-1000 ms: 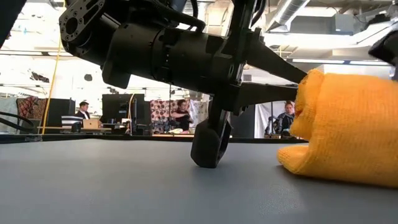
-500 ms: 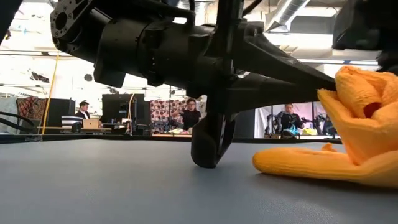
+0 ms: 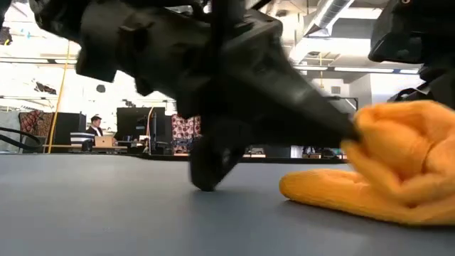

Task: Roll towel
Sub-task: Roll the yellow microfiber towel

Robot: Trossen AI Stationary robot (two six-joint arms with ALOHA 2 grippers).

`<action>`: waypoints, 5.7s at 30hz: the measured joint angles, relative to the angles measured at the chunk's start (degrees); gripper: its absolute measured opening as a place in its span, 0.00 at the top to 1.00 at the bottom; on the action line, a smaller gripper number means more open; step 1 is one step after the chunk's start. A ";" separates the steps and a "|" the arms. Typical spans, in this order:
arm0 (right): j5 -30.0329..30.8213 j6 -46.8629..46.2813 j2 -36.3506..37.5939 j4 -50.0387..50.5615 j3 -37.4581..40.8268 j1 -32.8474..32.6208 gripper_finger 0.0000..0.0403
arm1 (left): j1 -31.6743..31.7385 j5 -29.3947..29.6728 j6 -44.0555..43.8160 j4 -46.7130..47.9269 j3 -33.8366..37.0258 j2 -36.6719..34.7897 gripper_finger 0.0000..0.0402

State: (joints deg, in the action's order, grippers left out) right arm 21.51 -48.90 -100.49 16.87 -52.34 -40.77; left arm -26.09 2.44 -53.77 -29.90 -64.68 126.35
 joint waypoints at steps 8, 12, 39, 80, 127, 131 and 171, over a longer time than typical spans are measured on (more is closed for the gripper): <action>-0.70 1.02 -0.02 0.19 0.04 0.48 0.94 | -0.70 -0.39 8.45 19.43 0.69 -6.99 0.93; -1.19 0.98 -0.04 0.12 0.07 1.09 0.92 | -2.52 8.32 15.22 24.20 1.27 -12.53 0.89; -5.74 2.31 -0.09 -2.63 0.13 4.44 0.91 | 1.87 10.32 65.70 44.11 -29.19 -4.12 0.56; -6.57 10.58 14.00 9.21 0.24 -0.25 0.61 | -5.93 16.54 43.92 43.83 -27.81 0.26 1.00; 17.62 65.69 3.22 -5.67 0.12 -12.06 0.50 | -5.80 6.27 38.14 41.04 -21.30 0.17 1.00; 17.62 70.07 0.28 -9.88 0.13 -10.03 0.50 | -5.32 4.46 38.51 40.97 -21.30 0.17 1.00; -47.81 13.62 1.44 -12.40 0.09 16.37 0.95 | -6.66 3.64 20.68 21.10 -3.60 -7.89 0.92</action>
State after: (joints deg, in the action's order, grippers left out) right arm -26.29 -35.28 -99.04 4.47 -52.25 -24.41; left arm -32.75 6.08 -33.09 -8.80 -68.28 118.46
